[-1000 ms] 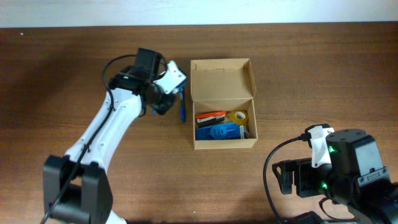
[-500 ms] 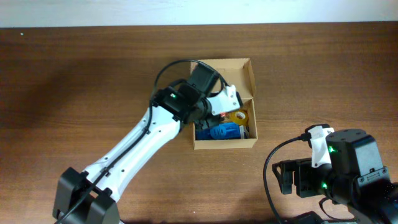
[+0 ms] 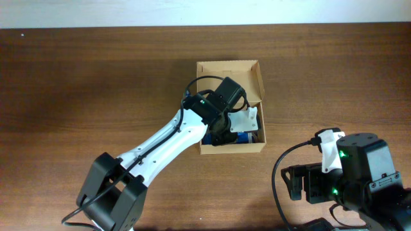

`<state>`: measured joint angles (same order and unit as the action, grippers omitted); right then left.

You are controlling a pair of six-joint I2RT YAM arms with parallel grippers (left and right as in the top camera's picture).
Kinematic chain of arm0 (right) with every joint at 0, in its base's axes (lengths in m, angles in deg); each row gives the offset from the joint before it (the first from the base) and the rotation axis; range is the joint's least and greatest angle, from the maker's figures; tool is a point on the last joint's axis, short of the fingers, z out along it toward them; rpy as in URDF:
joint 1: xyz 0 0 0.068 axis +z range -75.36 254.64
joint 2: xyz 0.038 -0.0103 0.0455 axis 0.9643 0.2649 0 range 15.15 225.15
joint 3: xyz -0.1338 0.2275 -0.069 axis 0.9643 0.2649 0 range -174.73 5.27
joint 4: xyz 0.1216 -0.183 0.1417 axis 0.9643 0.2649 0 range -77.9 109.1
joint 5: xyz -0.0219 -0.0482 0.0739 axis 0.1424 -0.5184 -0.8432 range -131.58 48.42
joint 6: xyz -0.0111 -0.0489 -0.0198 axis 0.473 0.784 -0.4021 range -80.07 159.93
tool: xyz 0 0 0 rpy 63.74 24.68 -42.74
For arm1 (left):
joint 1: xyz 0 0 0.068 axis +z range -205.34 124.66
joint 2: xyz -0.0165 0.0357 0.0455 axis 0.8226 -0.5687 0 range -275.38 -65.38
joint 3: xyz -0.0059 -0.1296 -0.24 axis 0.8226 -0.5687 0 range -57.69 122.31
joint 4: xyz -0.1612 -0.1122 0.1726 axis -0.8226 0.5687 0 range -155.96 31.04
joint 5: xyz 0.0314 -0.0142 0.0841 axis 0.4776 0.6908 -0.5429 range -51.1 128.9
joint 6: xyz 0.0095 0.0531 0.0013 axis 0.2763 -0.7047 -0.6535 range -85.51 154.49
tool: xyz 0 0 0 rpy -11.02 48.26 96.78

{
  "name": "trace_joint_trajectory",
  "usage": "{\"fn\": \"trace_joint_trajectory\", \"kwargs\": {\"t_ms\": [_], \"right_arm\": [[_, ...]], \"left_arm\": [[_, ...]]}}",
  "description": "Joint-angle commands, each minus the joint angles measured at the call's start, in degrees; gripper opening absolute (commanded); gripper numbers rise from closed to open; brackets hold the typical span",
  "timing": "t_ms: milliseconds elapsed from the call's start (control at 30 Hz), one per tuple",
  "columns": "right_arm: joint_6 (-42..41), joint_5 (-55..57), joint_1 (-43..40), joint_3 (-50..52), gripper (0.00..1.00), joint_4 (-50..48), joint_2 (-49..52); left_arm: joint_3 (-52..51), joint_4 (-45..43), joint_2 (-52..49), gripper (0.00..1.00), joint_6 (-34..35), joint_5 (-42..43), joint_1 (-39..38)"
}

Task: Pack container
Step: 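Carry the marker into the box and release it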

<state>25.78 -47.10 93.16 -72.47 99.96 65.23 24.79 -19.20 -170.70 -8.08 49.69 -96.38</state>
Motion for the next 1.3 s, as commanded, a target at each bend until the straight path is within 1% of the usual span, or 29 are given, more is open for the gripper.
{"fn": "trace_joint_trajectory", "kwargs": {"t_ms": [0, 300, 400, 533, 800, 833, 867, 900, 967, 1000, 1067, 1267], "right_arm": [[0.2, 0.0, 0.3, -0.6, 0.99, -0.2, -0.2], [0.3, 0.0, 0.3, -0.6, 0.99, -0.2, -0.2], [0.3, 0.0, 0.3, -0.6, 0.99, -0.2, -0.2], [0.2, 0.0, 0.3, -0.6, 0.99, -0.2, -0.2], [0.2, 0.0, 0.3, -0.6, 0.99, -0.2, -0.2], [0.2, 0.0, 0.3, -0.6, 0.99, -0.2, -0.2], [0.2, 0.0, 0.3, -0.6, 0.99, -0.2, -0.2], [0.2, 0.0, 0.3, -0.6, 0.99, -0.2, -0.2], [0.3, 0.0, 0.3, -0.6, 0.99, -0.2, -0.2], [0.2, 0.0, 0.3, -0.6, 0.99, -0.2, -0.2], [0.3, 0.0, 0.3, -0.6, 0.99, -0.2, -0.2], [0.3, 0.0, 0.3, -0.6, 0.99, -0.2, -0.2]], "left_arm": [[1.1, 1.6, -0.9, 0.02, -5.8, 4.6, -0.2], [1.1, 2.2, -0.9, 0.02, -7.3, 4.5, -0.2], [1.1, 3.7, -0.9, 0.02, -10.6, 4.2, -0.2], [1.1, 4.6, -0.9, 0.02, -10.7, 1.8, -0.2], [1.1, 4.9, -0.9, 0.02, -10.6, 1.7, -0.2], [1.1, 4.9, -0.9, 0.04, -10.6, 1.7, -0.2], [1.1, 4.9, -0.9, 0.13, -10.6, 1.7, -0.2], [1.1, 4.9, -0.9, 0.16, -10.6, 1.7, -0.2], [1.1, 4.9, -0.9, 0.2, -10.6, 1.7, -0.1], [1.1, 4.9, -0.9, 0.2, -10.6, 1.7, -0.1], [1.1, 4.9, -0.9, 0.25, -10.6, 1.7, 0.0], [1.2, 4.9, -0.8, 0.25, -10.6, 1.2, 0.4]]}}
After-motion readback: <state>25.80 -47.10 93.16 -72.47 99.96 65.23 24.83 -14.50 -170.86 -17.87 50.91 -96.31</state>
